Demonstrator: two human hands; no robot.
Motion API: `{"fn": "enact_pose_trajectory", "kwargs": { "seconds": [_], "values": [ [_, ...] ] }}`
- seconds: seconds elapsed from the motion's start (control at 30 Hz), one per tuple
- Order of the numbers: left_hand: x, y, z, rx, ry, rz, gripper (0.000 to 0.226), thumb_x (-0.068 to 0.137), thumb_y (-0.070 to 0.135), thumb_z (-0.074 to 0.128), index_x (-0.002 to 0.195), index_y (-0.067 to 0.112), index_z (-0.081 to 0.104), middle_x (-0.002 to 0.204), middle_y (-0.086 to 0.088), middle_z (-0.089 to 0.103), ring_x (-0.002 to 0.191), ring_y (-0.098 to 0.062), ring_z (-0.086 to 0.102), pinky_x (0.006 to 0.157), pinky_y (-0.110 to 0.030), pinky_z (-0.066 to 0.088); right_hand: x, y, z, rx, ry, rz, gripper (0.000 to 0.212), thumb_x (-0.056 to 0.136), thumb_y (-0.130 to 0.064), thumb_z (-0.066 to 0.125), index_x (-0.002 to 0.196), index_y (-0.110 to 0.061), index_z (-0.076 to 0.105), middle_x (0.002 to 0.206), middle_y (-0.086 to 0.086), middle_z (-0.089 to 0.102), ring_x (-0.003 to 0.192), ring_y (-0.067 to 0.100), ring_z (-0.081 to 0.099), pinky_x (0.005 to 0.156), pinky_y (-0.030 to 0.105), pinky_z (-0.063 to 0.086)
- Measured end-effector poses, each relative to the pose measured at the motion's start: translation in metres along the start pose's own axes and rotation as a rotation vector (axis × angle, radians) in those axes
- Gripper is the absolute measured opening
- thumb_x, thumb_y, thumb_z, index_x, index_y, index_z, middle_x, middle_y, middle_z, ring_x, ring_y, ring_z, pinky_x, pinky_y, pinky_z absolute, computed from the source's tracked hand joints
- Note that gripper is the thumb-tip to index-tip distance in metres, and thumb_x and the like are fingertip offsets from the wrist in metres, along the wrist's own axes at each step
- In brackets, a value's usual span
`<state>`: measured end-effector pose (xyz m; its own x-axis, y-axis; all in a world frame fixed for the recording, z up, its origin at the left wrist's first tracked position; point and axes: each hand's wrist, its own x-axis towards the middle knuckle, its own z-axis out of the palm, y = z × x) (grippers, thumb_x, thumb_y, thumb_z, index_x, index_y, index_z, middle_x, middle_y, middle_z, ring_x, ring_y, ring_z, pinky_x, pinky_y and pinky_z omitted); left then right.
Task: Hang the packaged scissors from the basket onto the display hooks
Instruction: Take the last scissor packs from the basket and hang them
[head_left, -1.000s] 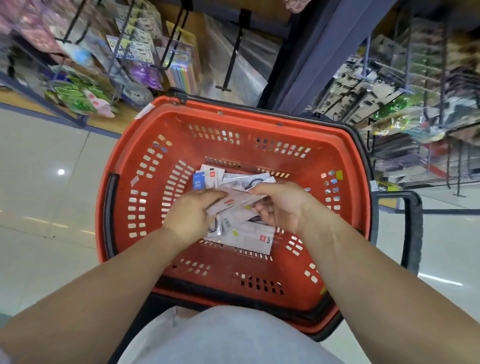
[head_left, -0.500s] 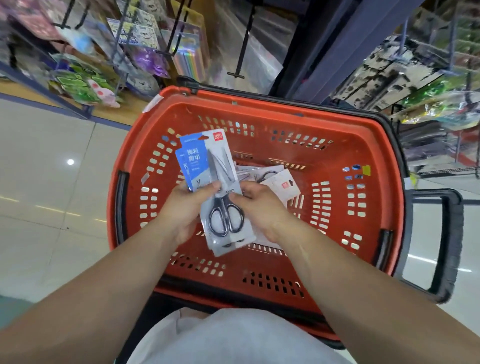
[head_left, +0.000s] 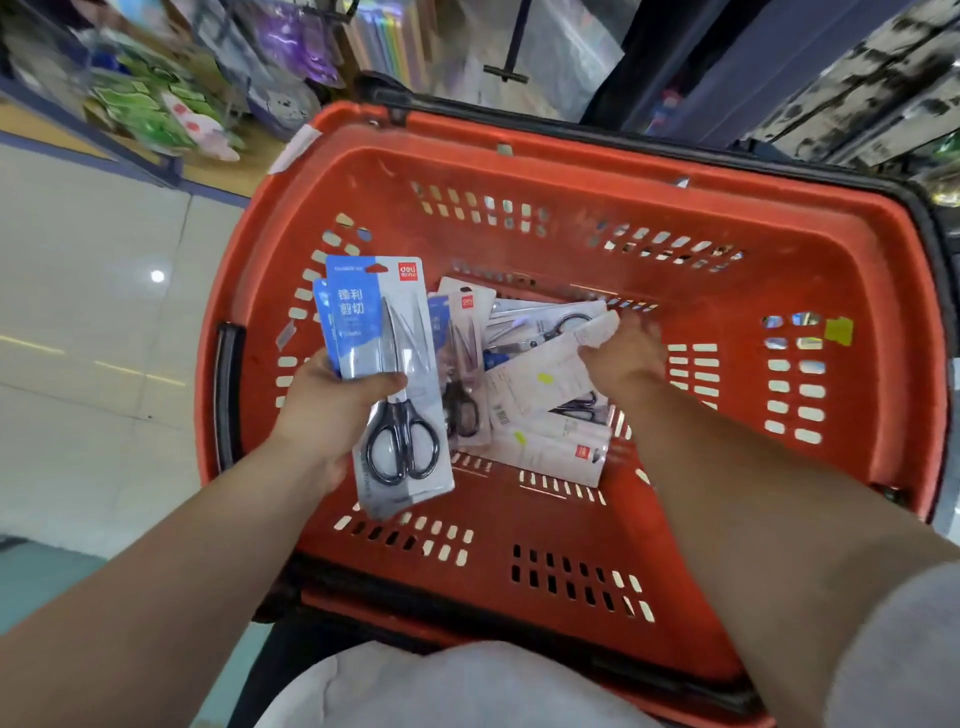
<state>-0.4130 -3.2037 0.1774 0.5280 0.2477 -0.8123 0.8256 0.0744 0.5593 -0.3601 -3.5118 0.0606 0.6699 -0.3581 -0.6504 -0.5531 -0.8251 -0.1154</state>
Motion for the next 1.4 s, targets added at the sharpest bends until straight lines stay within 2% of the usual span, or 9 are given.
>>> {"fn": "enact_pose_trajectory", "kwargs": {
  "seconds": [0.13,0.33,0.4,0.47,0.6,0.8,1.0,1.17,1.4],
  "values": [
    [0.000,0.004,0.005,0.016,0.001,0.001,0.036,0.084,-0.004,0.079,0.110,0.020,0.073,0.104,-0.001,0.082,0.097,-0.027,0.079,0.095,-0.052,0.060,-0.003,0.008,0.003,0.113,0.043,0.067,0.050,0.093,-0.038,0.072,0.136,-0.014,0.063,0.131,0.014,0.069,0.119,0.038,0.066,0.099,0.041,0.055],
    [-0.009,0.014,0.017,0.068,0.000,0.044,0.037,0.087,-0.005,0.076,0.111,0.022,0.071,0.099,0.006,0.080,0.084,-0.010,0.078,0.072,-0.029,0.060,-0.032,-0.009,-0.016,0.302,-0.132,0.013,0.064,0.089,-0.020,0.079,0.148,-0.019,0.053,0.123,0.005,0.070,0.115,0.030,0.066,0.095,0.033,0.053],
    [-0.013,0.017,0.020,0.094,0.005,0.061,0.038,0.088,-0.006,0.075,0.116,0.020,0.071,0.103,0.004,0.080,0.090,-0.014,0.078,0.075,-0.031,0.060,-0.049,-0.017,-0.025,0.347,-0.215,-0.151,0.080,0.088,-0.011,0.077,0.156,-0.031,0.039,0.086,-0.004,0.065,0.091,0.026,0.068,0.078,0.031,0.052],
    [-0.017,0.020,0.022,0.117,0.006,0.084,0.038,0.089,-0.007,0.073,0.115,0.020,0.070,0.104,0.003,0.079,0.094,-0.014,0.076,0.080,-0.033,0.059,-0.065,-0.020,-0.037,0.322,-0.199,-0.315,0.065,0.091,-0.006,0.070,0.147,-0.033,0.052,0.064,-0.010,0.049,0.066,0.015,0.058,0.068,0.028,0.045],
    [-0.026,0.025,0.023,0.140,-0.035,0.114,0.039,0.089,-0.007,0.071,0.118,0.019,0.071,0.108,0.001,0.080,0.099,-0.017,0.077,0.079,-0.030,0.058,-0.088,-0.025,-0.073,0.217,-0.114,-0.470,0.019,0.095,-0.013,0.066,0.103,-0.018,0.082,0.092,-0.009,0.075,0.074,0.005,0.061,0.080,0.026,0.050],
    [-0.042,0.031,0.025,0.173,-0.072,0.180,0.038,0.091,-0.008,0.068,0.117,0.020,0.071,0.103,0.004,0.079,0.092,-0.010,0.076,0.067,-0.016,0.054,-0.102,-0.027,-0.107,0.176,-0.282,-0.450,0.026,0.094,-0.010,0.065,0.115,-0.021,0.079,0.112,0.001,0.078,0.095,0.017,0.073,0.091,0.032,0.057],
    [-0.052,0.038,0.020,0.188,-0.054,0.261,0.040,0.090,-0.008,0.071,0.121,0.018,0.068,0.101,0.006,0.080,0.086,-0.006,0.077,0.079,-0.025,0.062,-0.130,-0.039,-0.142,0.414,-0.246,-0.488,0.006,0.089,-0.014,0.082,0.085,-0.013,0.077,0.062,0.002,0.073,0.051,0.009,0.064,0.053,0.023,0.051],
    [-0.057,0.050,0.021,0.238,-0.161,0.345,0.039,0.093,-0.002,0.071,0.123,0.023,0.067,0.108,0.005,0.079,0.103,-0.017,0.075,0.097,-0.042,0.058,-0.153,-0.058,-0.181,0.408,-0.332,-0.547,0.018,0.090,-0.027,0.081,0.085,-0.010,0.077,0.048,-0.004,0.060,0.048,0.015,0.050,0.050,0.025,0.042],
    [-0.081,0.052,0.036,0.053,-0.398,0.298,0.028,0.108,0.020,0.057,0.135,0.025,0.064,0.126,0.005,0.076,0.119,-0.016,0.071,0.105,-0.041,0.052,-0.156,-0.095,-0.169,0.520,-0.269,-0.412,0.030,0.092,-0.027,0.079,0.080,-0.002,0.070,0.046,0.000,0.054,0.037,0.011,0.040,0.047,0.024,0.035]
  ]
}}
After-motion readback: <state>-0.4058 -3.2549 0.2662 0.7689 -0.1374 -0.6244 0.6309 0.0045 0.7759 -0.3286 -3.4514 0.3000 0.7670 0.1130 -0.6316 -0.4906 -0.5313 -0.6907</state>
